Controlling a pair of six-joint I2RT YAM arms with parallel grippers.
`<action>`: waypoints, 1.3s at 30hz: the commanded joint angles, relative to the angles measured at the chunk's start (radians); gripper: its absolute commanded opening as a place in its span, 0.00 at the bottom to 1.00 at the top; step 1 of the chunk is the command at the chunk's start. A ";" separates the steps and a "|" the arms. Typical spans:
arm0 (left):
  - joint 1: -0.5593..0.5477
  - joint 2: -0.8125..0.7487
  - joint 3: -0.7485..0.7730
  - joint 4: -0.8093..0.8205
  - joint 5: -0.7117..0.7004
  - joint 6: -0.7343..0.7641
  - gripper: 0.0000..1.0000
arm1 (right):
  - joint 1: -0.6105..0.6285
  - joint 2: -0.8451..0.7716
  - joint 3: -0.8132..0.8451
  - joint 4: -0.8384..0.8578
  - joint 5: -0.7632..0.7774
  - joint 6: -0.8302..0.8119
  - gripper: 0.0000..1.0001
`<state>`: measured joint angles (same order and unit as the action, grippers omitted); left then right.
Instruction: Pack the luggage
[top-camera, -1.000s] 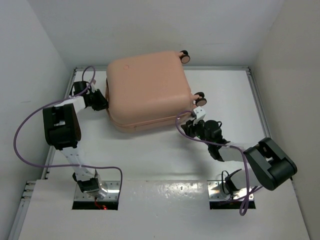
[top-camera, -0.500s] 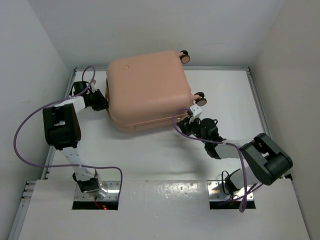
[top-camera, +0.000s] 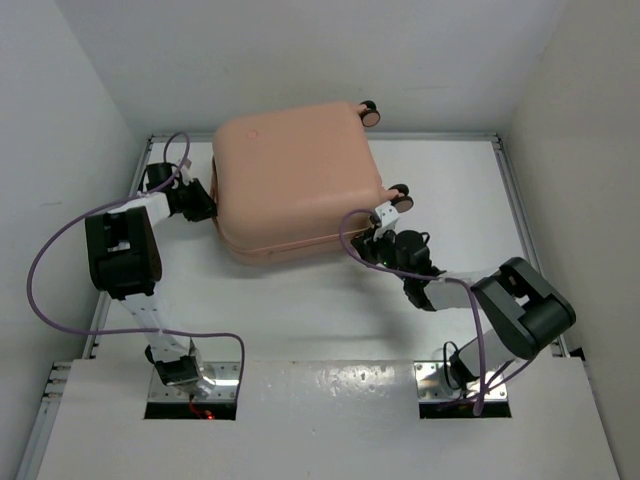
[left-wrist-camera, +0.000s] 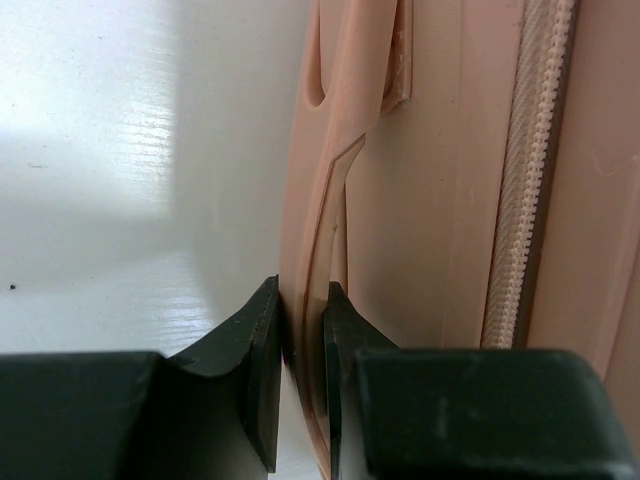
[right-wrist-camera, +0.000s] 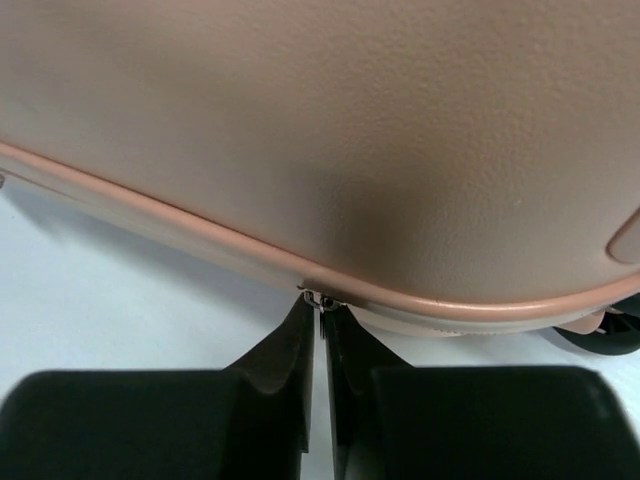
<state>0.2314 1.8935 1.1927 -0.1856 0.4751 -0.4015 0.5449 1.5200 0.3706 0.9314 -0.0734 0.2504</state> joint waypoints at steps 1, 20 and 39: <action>0.042 0.042 -0.027 -0.065 -0.049 0.016 0.00 | 0.003 0.017 0.062 0.041 0.035 0.021 0.07; 0.098 0.042 0.021 -0.126 -0.214 0.088 0.00 | -0.150 -0.135 -0.025 -0.057 0.162 -0.089 0.00; 0.175 0.246 0.451 -0.270 -0.323 0.132 0.00 | -0.437 0.032 0.174 -0.097 0.078 -0.080 0.00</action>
<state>0.2550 2.0789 1.5551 -0.5713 0.4534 -0.3157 0.2420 1.5421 0.4816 0.7776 -0.2485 0.1764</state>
